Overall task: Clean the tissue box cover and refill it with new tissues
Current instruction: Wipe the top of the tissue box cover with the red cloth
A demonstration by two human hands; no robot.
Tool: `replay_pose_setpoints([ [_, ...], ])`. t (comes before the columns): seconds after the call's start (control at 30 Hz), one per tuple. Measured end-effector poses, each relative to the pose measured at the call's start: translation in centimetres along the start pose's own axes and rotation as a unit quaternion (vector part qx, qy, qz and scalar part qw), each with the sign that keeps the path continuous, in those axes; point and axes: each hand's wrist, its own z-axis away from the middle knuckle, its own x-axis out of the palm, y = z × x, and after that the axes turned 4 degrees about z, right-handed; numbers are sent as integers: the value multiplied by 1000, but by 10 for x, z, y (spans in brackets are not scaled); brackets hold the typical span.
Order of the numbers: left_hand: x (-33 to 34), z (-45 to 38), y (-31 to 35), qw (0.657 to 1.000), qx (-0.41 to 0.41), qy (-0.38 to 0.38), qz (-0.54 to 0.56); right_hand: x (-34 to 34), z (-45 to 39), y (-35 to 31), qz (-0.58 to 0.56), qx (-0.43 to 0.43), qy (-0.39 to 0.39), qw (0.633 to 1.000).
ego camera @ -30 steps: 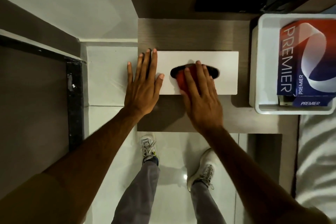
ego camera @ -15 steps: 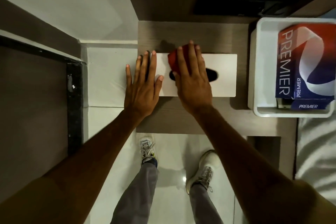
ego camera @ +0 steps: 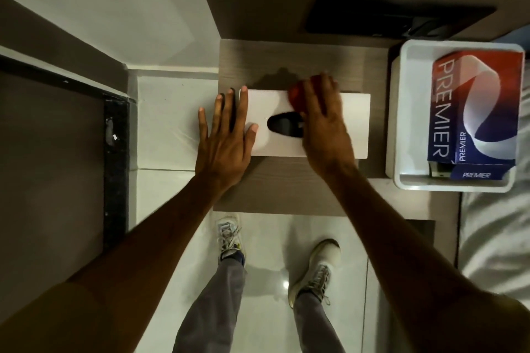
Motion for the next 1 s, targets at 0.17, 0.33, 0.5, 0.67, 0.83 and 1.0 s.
replay_pose_setpoints([
  [0.17,0,-2,1,1000,-7,-9,-8,0,37,22,-64,121,70,988],
  [0.33,2,-2,1,1000,-5,0,-17,44,50,-37,1,61,73,995],
  [0.5,-1,-1,3,999,-8,-2,-35,38,52,7,44,-73,62,994],
  [0.67,0,0,4,1000,-16,0,-26,30,51,12,-14,128,99,987],
  [0.83,1,-2,3,999,-14,-5,-45,47,43,-37,43,-33,58,997],
  [1.0,-2,-2,4,999,-21,-6,-44,28,50,15,62,-77,35,994],
])
